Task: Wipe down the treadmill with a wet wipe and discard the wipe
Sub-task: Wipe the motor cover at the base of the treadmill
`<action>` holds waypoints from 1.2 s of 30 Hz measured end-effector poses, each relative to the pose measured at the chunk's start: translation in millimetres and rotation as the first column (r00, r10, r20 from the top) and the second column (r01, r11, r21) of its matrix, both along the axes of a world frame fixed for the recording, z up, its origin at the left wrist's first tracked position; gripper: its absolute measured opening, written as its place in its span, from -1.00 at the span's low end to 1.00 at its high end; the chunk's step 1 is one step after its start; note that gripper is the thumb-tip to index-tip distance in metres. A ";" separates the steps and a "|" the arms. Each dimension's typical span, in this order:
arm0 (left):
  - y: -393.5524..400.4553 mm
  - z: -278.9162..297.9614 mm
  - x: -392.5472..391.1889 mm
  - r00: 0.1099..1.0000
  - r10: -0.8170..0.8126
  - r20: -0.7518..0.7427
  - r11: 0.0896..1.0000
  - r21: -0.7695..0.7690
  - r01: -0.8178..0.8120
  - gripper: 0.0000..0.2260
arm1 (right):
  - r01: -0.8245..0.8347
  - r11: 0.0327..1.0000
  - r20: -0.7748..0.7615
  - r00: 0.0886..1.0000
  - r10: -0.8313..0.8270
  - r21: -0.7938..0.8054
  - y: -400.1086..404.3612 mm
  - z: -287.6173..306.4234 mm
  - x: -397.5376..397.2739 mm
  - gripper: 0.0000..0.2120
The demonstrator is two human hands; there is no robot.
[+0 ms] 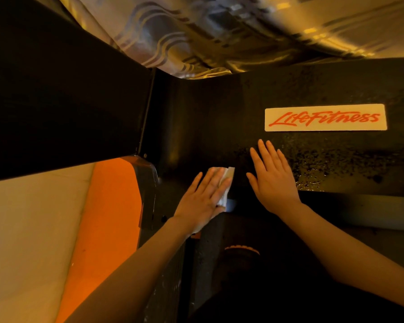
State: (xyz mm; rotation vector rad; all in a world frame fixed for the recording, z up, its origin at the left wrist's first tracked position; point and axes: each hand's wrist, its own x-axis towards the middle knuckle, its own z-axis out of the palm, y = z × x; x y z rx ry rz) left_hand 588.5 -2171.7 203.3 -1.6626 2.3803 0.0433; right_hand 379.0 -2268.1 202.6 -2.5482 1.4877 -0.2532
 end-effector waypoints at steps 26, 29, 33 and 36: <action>11.7 -11.5 -33.9 0.986 0.143 -0.084 0.989 -0.025 -0.145 -0.35 | -0.021 0.999 -0.071 0.997 0.023 0.024 -2.3 2.5 -4.8 -0.44; -16.9 -4.5 -37.9 0.961 0.251 -0.120 0.967 -0.015 -0.254 -0.38 | -0.029 0.999 -0.064 0.997 0.031 0.035 -2.8 3.6 -4.7 -0.44; -52.2 3.6 -39.1 0.907 0.398 -0.140 0.917 0.020 -0.399 -0.46 | -0.023 0.999 -0.056 0.998 0.024 0.027 -2.0 5.4 -4.2 -0.43; -63.2 8.1 -42.3 0.860 0.461 -0.218 0.886 0.052 -0.461 -0.48 | -0.025 0.999 -0.034 0.999 0.026 0.026 -2.6 5.9 -4.6 -0.43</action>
